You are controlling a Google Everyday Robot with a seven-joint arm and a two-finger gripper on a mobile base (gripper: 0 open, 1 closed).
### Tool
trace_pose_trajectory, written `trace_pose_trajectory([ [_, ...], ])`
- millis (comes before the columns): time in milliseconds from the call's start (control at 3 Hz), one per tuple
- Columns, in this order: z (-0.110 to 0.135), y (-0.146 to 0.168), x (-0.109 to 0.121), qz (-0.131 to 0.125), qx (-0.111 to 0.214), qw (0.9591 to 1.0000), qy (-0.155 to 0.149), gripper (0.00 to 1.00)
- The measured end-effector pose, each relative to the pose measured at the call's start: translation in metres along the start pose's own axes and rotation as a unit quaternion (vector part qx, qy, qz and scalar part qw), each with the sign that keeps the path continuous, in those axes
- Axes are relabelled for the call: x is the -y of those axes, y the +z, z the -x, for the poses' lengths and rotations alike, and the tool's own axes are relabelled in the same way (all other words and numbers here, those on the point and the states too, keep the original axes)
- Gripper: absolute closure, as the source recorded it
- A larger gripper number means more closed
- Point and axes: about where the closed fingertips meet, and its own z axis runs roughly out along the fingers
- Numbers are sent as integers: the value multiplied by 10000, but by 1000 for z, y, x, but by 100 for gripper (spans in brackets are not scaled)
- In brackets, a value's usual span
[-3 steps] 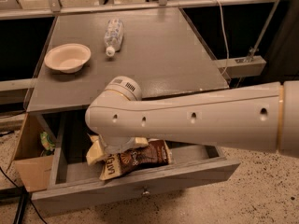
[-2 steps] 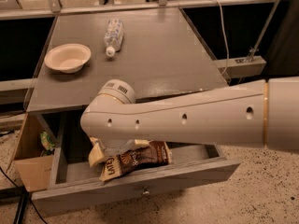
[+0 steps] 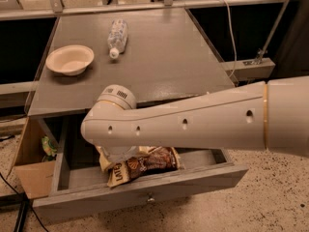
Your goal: Pick brown chip bag from top drawer and place on counter
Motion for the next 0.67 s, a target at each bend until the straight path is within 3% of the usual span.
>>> trace_pose_trajectory([
  [667, 0, 0, 0, 0, 0, 10000, 0, 74],
])
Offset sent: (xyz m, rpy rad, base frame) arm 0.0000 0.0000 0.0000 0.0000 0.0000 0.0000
